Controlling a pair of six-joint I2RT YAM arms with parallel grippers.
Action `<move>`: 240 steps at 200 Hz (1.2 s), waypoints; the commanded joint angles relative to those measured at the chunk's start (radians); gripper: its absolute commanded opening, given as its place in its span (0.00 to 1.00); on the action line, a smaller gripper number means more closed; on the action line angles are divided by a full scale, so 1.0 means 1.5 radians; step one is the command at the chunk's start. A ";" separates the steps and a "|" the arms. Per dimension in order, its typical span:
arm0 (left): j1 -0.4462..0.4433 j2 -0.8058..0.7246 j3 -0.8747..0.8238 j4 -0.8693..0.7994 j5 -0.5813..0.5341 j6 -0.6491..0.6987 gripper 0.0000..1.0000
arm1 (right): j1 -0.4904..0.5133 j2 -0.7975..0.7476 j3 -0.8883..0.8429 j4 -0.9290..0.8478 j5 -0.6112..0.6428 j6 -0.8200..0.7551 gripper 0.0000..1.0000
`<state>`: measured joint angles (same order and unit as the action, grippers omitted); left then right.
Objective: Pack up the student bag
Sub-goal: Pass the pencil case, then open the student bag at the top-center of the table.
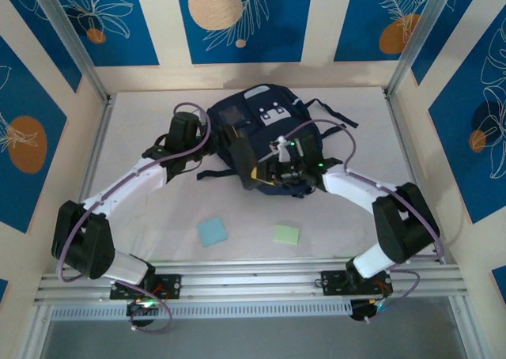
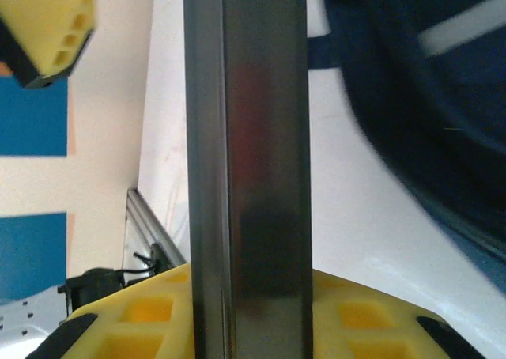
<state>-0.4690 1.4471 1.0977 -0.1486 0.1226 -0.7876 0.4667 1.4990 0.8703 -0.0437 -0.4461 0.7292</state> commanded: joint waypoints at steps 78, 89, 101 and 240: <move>-0.141 0.304 0.331 -0.204 0.047 0.312 0.80 | -0.326 -0.297 -0.113 -0.197 0.053 -0.048 0.20; -0.161 0.333 0.359 -0.226 0.014 0.357 0.80 | -0.353 -0.317 -0.113 -0.217 0.051 -0.058 0.21; -0.181 0.361 0.388 -0.248 -0.022 0.398 0.80 | -0.380 -0.337 -0.116 -0.234 0.046 -0.064 0.21; -0.229 0.549 0.537 -0.312 -0.247 0.543 0.25 | -0.465 -0.404 -0.138 -0.249 -0.017 -0.054 0.20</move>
<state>-0.8223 2.2421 1.8603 -0.5922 -0.1856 0.0154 -0.2241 0.9234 0.6598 -0.4286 -0.4263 0.6586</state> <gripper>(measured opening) 0.435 0.286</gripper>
